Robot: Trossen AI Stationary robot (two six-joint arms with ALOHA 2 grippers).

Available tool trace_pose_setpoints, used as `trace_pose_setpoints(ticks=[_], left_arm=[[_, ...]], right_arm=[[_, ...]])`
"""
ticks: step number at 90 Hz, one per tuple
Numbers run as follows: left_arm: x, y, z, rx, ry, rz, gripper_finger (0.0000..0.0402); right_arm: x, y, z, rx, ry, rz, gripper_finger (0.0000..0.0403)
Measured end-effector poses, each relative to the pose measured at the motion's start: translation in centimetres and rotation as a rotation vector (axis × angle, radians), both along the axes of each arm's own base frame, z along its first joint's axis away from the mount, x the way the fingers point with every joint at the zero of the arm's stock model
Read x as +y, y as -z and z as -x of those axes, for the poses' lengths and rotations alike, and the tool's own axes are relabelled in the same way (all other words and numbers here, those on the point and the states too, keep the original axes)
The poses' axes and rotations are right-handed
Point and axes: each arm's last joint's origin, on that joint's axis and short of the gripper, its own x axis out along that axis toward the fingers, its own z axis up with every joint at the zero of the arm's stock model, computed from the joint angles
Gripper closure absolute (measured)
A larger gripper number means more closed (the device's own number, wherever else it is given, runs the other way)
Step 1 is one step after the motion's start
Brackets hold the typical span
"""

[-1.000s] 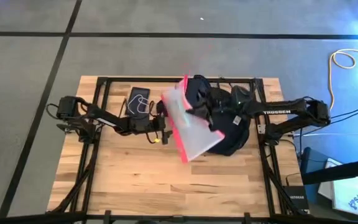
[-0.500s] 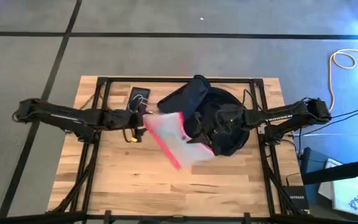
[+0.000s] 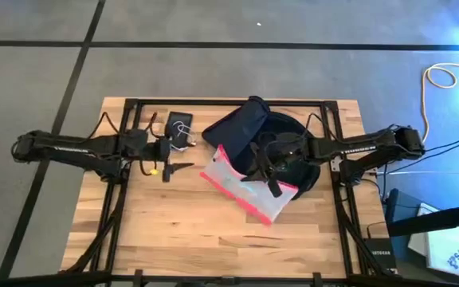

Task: Unpack backpack
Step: Remove the transparent zip bag from the blue backpack

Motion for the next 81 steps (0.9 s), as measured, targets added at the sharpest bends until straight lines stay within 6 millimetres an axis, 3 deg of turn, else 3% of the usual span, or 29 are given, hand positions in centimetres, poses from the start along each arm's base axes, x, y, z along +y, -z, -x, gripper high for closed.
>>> trace_pose_setpoints(ticks=[23, 48, 60, 81], left_arm=[[1.1, 1.5, -1.9, 0.051, 0.087, 0.202, 0.0129], [0.9, 2.6, -5.2, -0.016, 0.298, 0.253, 0.0129], [0.7, 2.6, -5.2, -0.009, 0.364, 0.289, 0.0129], [1.1, 2.9, -5.2, 0.008, 0.299, 0.272, 0.0129]], right_arm=[[0.8, 0.6, 0.4, 0.032, -0.124, 0.053, 0.0403], [0.7, 1.1, 0.2, 0.056, -0.125, 0.070, 0.0403], [0.5, 2.1, 0.2, 0.129, -0.049, 0.132, 0.0403], [0.4, 2.4, 0.1, 0.136, -0.028, 0.160, 0.0403]])
